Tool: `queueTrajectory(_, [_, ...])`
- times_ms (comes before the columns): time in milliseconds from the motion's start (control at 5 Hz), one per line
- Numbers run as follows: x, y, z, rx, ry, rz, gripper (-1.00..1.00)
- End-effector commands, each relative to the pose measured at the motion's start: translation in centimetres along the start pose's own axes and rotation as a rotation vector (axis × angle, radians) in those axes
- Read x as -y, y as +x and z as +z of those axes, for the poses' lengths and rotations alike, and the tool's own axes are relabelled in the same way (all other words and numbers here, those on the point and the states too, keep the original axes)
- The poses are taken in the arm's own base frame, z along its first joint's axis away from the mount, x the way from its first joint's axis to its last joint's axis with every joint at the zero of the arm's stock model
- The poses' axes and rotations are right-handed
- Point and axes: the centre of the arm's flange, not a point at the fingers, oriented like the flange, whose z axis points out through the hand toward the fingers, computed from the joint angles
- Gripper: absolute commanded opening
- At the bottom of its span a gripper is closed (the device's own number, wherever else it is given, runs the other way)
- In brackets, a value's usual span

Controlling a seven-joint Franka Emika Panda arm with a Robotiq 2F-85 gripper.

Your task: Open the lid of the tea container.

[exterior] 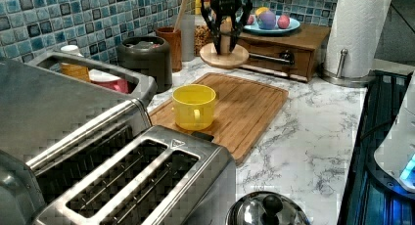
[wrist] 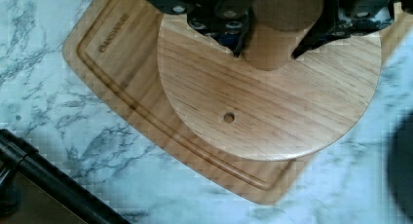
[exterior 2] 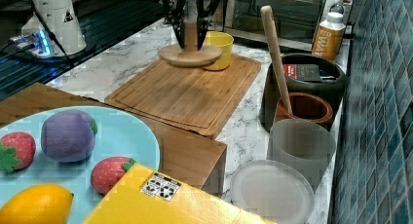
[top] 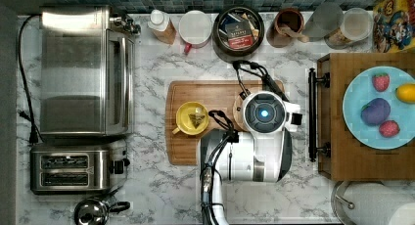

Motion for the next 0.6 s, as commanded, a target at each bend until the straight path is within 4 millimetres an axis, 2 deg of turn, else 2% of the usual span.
queueTrajectory(200, [7.1, -1.6, -18.7, -0.090, 0.251, -0.233, -1.00])
queueTrajectory(400, [7.8, -2.9, -19.9, -0.098, 0.255, -0.271, -1.00])
queueTrajectory(600, [7.2, -2.2, -20.7, -0.109, 0.226, -0.195, -1.00])
